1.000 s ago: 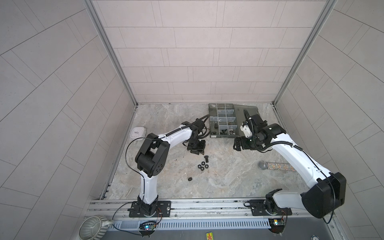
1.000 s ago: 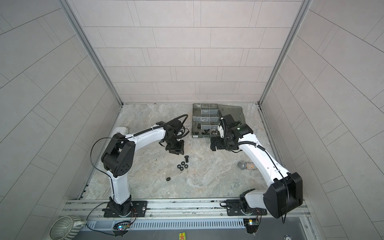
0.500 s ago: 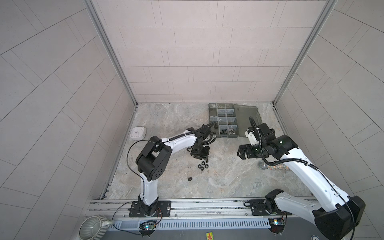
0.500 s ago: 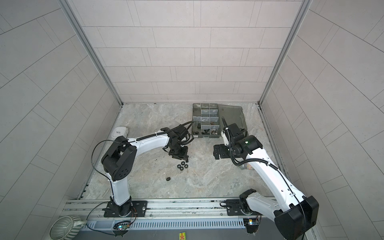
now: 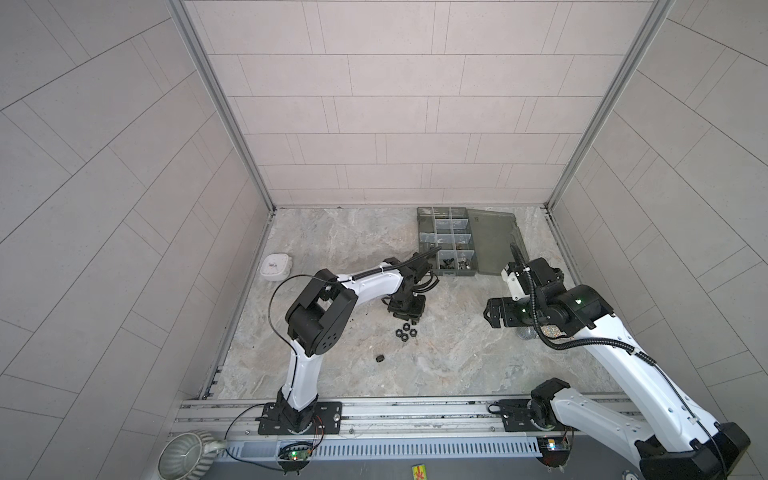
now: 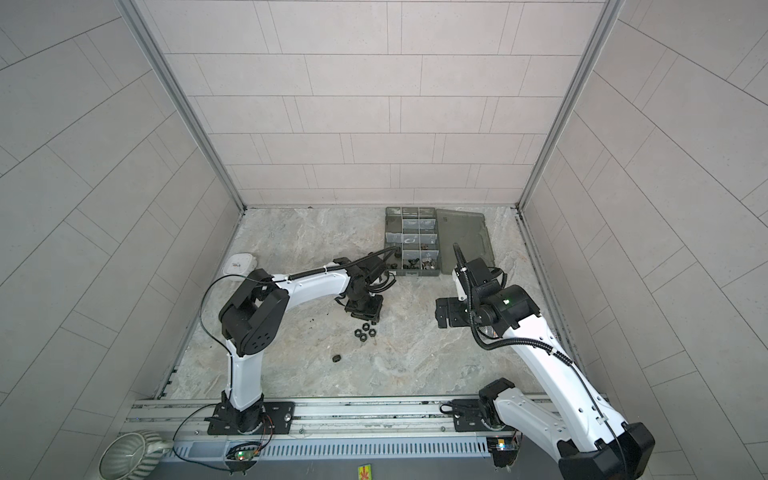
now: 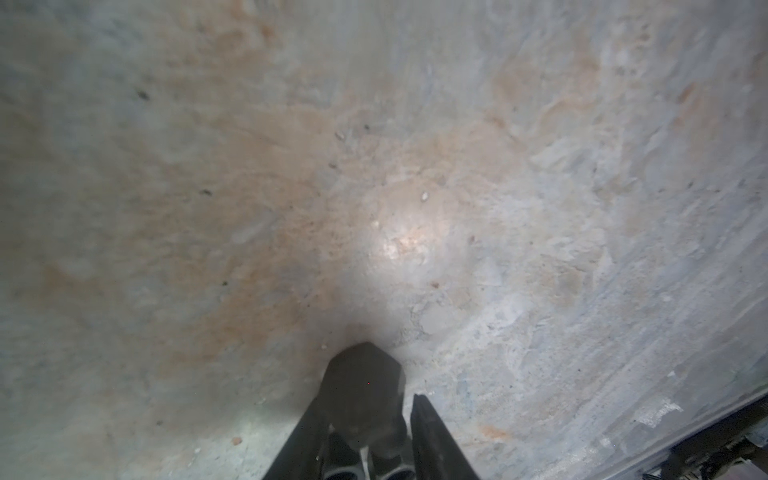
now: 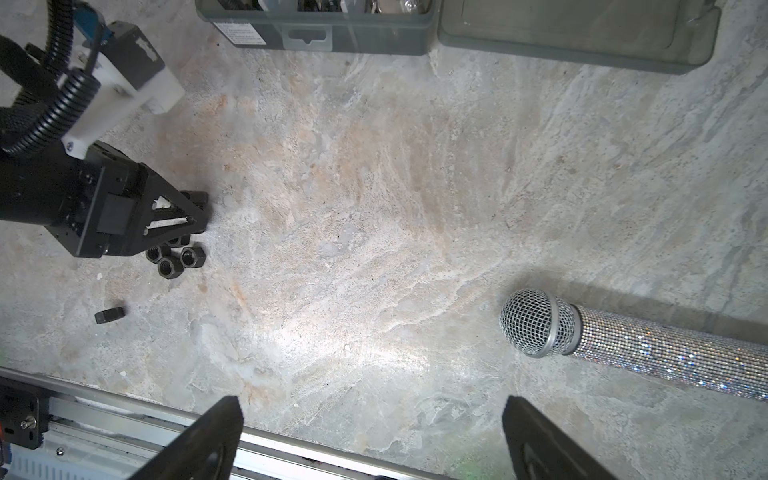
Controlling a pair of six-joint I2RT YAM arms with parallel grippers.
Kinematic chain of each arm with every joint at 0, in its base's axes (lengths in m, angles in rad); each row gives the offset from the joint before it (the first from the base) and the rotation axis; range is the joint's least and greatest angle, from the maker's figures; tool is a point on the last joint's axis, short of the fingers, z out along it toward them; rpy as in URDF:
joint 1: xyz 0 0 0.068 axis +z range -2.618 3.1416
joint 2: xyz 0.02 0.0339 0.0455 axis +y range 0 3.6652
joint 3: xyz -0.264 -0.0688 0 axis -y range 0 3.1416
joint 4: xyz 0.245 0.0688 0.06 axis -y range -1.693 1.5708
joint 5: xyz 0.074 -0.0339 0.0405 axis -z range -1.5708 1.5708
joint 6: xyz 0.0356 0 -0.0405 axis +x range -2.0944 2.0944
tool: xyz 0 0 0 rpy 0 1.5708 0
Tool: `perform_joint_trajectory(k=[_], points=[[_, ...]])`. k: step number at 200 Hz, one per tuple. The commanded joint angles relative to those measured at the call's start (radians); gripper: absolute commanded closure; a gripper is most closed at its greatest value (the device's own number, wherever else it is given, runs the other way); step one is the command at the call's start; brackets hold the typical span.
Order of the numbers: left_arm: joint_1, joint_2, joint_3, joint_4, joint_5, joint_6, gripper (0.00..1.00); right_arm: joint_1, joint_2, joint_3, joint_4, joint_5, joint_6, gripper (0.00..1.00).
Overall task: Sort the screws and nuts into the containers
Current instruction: 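Close the left gripper on the black hex bolt and lift it, then carry the black hex bolt over the box with the left gripper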
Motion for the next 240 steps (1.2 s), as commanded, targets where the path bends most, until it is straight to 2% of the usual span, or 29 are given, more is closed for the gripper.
perform_joint_trajectory(k=[1, 24, 62, 87, 205, 240], points=[[-0.002, 0.036, 0.048, -0.044, -0.026, 0.022, 0.64, 0.005, -0.011, 0.003, -0.03, 0.03, 0.013, 0.01], [-0.001, 0.043, 0.073, -0.063, -0.035, 0.033, 0.72, 0.005, -0.006, 0.007, -0.026, 0.036, 0.015, 0.01], [-0.001, 0.088, 0.132, -0.116, -0.048, 0.064, 0.75, 0.004, 0.019, 0.014, -0.012, 0.041, 0.009, 0.01], [-0.001, 0.108, 0.156, -0.133, -0.045, 0.074, 0.83, 0.001, 0.031, 0.019, -0.01, 0.046, 0.0, 0.01], [0.004, 0.069, 0.278, -0.254, -0.098, 0.104, 0.85, -0.016, 0.064, 0.038, 0.018, 0.04, -0.02, 0.01], [0.015, 0.099, 0.374, -0.289, -0.104, 0.114, 0.85, -0.022, 0.075, 0.051, 0.026, 0.034, -0.029, 0.01]])
